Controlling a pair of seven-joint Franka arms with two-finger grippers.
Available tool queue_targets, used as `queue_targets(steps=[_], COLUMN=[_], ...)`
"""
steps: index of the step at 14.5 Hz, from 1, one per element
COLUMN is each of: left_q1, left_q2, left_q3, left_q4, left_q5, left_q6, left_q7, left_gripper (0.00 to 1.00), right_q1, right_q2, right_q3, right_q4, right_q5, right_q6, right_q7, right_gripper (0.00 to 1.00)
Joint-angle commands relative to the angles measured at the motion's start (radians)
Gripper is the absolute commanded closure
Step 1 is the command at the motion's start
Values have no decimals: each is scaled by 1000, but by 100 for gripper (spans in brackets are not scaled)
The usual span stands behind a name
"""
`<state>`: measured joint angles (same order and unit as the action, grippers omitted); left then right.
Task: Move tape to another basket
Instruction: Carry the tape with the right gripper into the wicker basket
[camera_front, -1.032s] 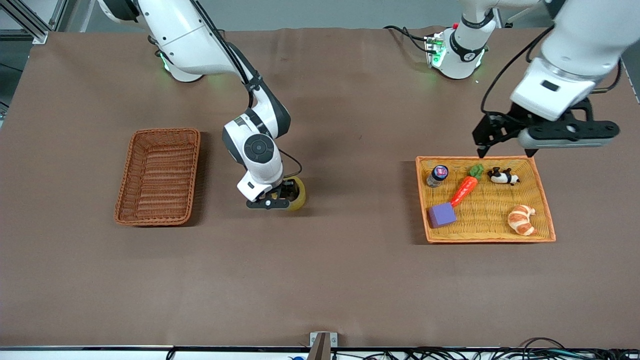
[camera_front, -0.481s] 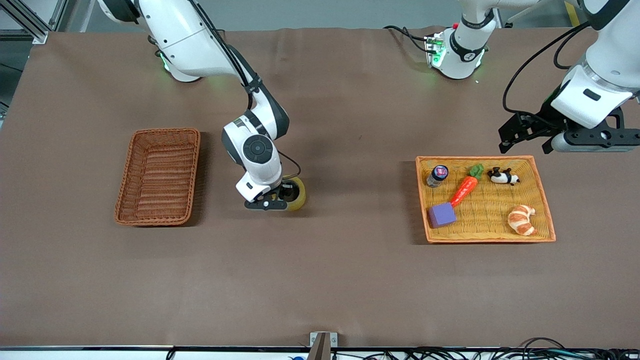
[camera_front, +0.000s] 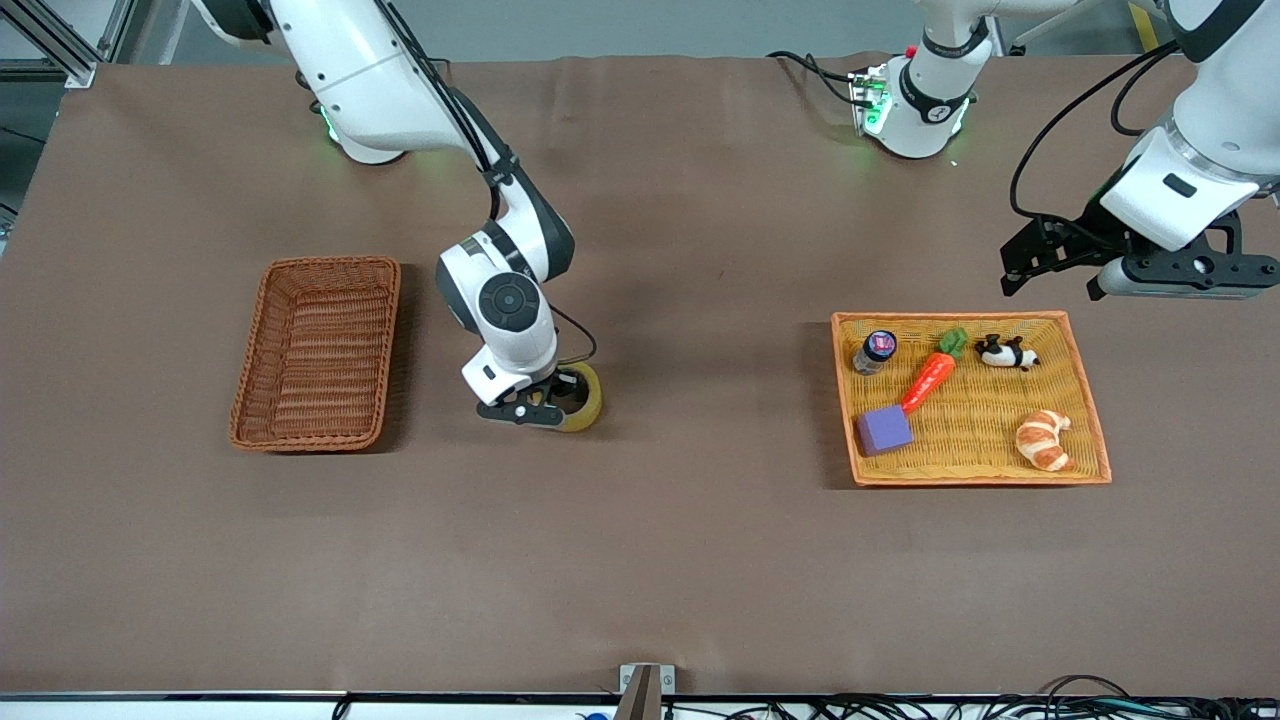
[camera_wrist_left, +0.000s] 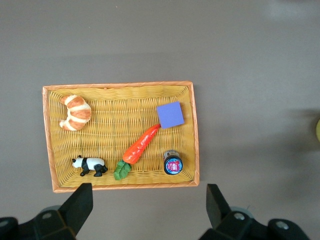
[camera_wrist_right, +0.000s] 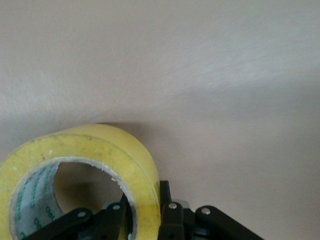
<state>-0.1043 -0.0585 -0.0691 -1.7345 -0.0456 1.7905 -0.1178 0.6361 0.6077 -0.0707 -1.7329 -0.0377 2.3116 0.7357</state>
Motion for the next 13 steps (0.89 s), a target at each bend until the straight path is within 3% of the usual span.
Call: queue_targets(steps=[1,3,6,9,13], left_q1=[3,5,3,3,3], left_q2=[0,11,16,16,14], left_q3=[0,0,0,-1,-1], left_q4=[-10,-4,19,21,23], left_q5=[0,7,9,9,9], left_q6=[17,17,9,7,-36], left_q7=[6,-2,-2,0,7], left_gripper=[0,0,0,0,0], right_q1=[-80,-151,-312,-412,-544], right_q2=[-202,-285,-413,-480,-517], right_q3=[12,11,14,12,12], right_q4=[-43,-71,-184,-304,-540], right_q5=[-11,-11,-11,-11,-11], right_q6=[-127,-147,-150,-126,96], right_q7=[11,-24,-267,-422,-625], right_gripper=[100,100,100,100,100])
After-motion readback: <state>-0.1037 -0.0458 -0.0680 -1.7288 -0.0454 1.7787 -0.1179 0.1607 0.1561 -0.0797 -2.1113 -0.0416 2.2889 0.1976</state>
